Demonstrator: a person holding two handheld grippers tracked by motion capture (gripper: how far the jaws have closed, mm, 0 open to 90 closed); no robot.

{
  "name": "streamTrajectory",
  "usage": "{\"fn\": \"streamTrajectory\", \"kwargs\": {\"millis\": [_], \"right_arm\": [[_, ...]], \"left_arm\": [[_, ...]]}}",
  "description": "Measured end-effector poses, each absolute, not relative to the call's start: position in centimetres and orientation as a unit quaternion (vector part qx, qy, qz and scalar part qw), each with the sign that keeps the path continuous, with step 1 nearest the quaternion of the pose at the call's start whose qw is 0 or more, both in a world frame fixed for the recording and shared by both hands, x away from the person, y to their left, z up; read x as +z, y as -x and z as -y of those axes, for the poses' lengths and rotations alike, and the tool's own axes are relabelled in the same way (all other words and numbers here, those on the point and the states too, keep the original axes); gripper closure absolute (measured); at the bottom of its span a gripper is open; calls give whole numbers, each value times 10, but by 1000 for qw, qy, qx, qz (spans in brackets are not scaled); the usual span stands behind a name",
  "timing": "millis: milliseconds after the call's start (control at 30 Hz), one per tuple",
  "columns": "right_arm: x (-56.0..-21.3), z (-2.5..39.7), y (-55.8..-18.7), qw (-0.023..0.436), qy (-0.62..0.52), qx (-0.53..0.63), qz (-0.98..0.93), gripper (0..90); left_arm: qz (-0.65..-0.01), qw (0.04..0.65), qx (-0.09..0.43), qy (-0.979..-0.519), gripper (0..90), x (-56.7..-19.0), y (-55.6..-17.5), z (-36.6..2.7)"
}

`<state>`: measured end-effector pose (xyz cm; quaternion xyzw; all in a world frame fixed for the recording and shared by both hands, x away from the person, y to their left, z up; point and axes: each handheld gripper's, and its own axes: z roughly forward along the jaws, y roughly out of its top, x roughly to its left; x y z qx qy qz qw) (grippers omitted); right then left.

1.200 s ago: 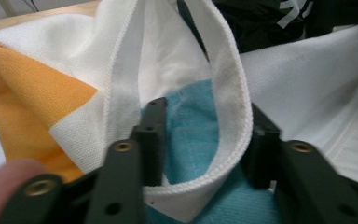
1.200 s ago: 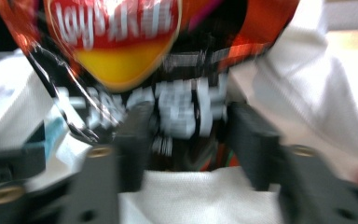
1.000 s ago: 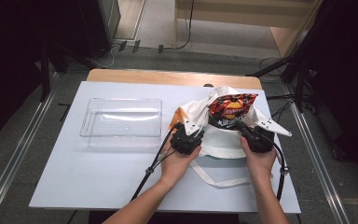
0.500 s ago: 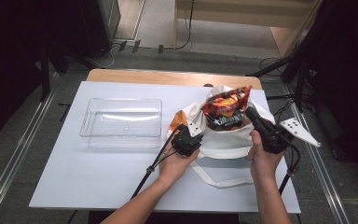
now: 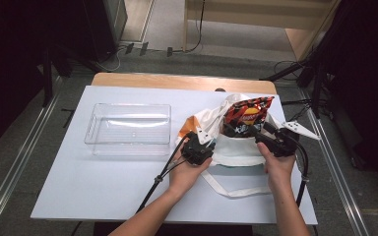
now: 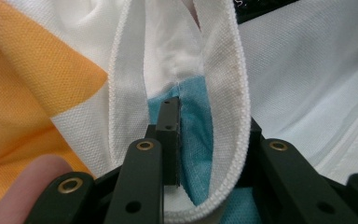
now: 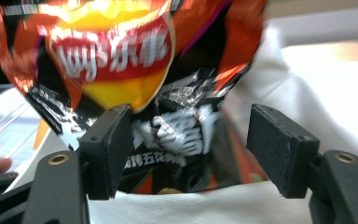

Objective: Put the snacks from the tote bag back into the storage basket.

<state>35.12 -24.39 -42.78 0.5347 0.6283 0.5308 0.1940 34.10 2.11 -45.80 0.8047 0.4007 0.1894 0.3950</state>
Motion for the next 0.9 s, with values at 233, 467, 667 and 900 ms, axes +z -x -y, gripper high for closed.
{"fn": "streamTrajectory", "kwargs": {"millis": [233,467,667,900], "right_arm": [[-428,225,-355,199,-512,520,-654,624],[-423,215,-345,250,-504,508,-652,895],[-406,205,-330,243,-500,556,-617,900],[-384,210,-319,250,-499,610,-563,900]], "left_arm": [[-390,400,197,-806,649,-459,-340,-18],[-378,397,199,-812,474,-461,-335,-12],[-379,393,205,-812,496,-462,-335,-12],[-378,379,209,-818,523,-464,-334,-14]]}}
